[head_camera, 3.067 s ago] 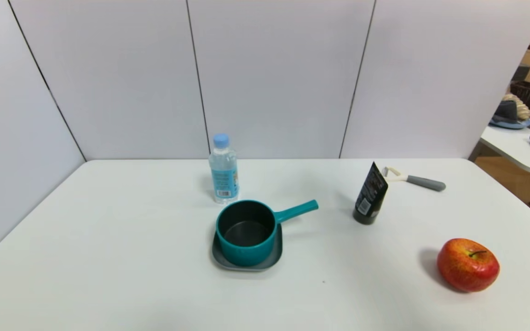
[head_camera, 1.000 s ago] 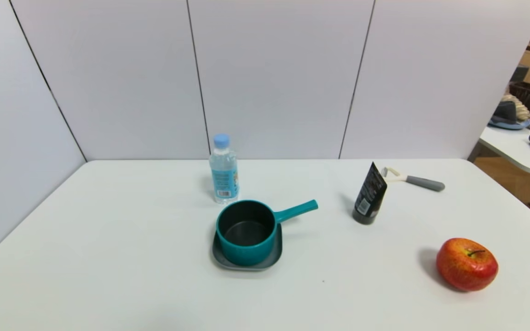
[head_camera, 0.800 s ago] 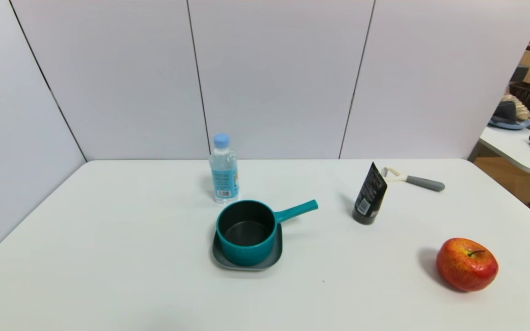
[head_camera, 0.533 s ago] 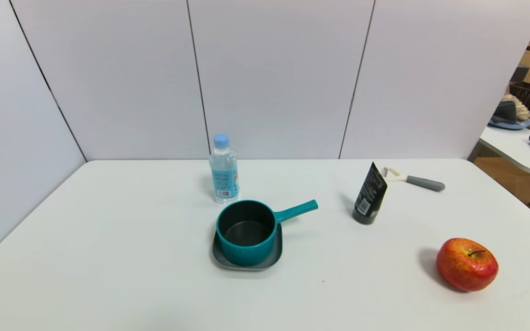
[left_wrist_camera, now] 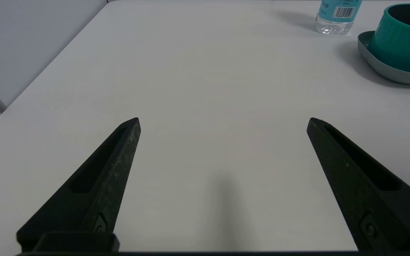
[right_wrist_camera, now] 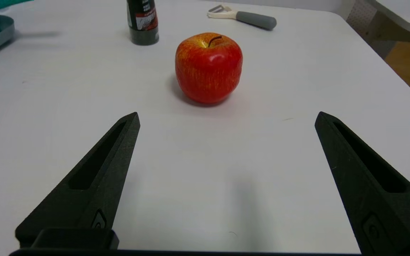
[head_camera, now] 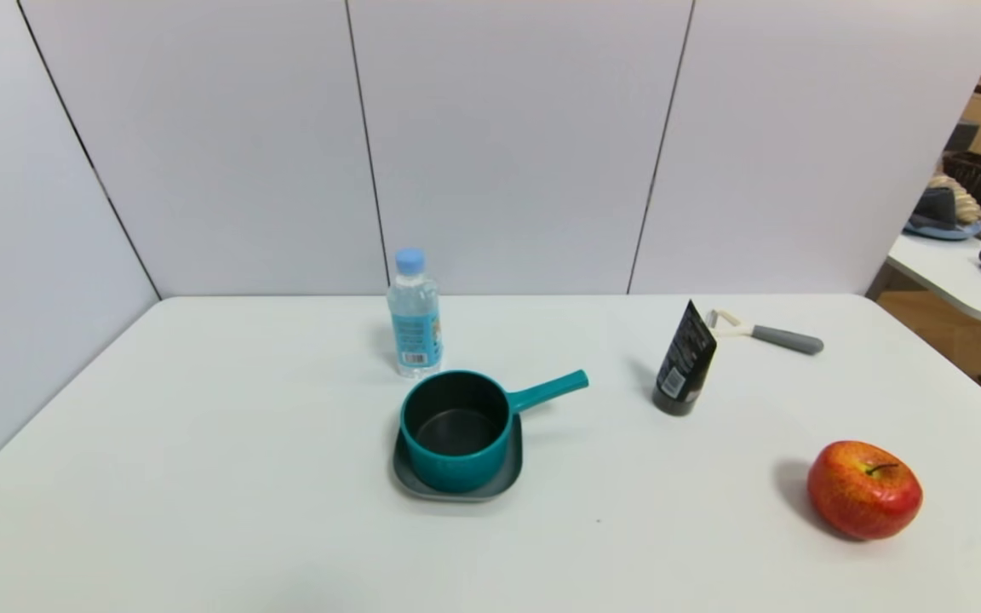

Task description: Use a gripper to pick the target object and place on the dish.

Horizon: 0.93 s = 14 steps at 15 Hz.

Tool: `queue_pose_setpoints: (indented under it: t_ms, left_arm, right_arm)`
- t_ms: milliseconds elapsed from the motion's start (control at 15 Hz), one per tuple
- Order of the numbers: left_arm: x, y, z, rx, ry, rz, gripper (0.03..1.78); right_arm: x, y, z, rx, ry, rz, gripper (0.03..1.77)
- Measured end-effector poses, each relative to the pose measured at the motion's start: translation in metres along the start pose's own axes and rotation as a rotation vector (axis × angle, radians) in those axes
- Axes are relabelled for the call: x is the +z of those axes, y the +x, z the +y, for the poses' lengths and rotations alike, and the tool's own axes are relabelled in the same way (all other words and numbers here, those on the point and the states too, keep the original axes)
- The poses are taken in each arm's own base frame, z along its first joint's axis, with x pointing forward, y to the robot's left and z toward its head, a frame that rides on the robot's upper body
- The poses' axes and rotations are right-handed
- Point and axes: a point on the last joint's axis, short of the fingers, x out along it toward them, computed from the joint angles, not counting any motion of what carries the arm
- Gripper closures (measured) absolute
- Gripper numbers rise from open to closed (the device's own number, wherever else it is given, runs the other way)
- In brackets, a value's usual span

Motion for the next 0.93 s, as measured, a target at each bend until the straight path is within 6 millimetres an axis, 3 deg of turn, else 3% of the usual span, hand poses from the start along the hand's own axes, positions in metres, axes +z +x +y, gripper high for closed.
queue_pose_setpoints:
  t_ms: [933]
  left_arm:
    - [0.0, 0.0, 0.0, 0.0, 0.0, 0.0, 0.12]
  right_arm:
    - [-0.0018, 0.0025, 0.0, -0.005, 0.014, -0.035, 0.09]
